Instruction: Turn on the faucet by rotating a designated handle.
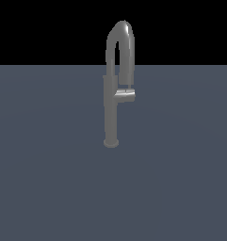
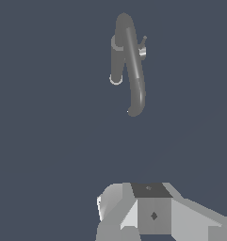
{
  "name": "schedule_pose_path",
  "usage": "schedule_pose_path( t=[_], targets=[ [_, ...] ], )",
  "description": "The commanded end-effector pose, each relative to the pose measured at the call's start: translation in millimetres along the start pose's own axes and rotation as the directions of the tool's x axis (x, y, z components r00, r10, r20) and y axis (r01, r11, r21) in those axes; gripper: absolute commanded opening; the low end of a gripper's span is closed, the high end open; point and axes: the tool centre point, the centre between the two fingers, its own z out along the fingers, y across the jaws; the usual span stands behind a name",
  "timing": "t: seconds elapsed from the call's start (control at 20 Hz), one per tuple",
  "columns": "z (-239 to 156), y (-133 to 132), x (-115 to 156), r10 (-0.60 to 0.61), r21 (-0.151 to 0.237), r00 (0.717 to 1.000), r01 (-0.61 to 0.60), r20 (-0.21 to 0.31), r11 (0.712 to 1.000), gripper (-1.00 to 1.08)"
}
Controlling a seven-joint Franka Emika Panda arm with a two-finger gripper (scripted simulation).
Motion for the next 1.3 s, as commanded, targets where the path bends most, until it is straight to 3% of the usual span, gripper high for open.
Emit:
schedule_pose_path(
  t=[0.0,0.35,0.65,1.25],
  targets=[
    [0,0,0,0.000,0.000,1.000,0.000,0.000,1.000,-1.00],
    [0,-1,6,0.015,0.015,1.000,-0.015,0.018,1.000,-1.00],
    [0,-2,20,0.051,0.049,0.997,-0.054,0.064,0.997,-1.00],
    [7,-3,74,0.168,0.163,0.955,-0.211,0.246,0.964,-1.00]
  ],
)
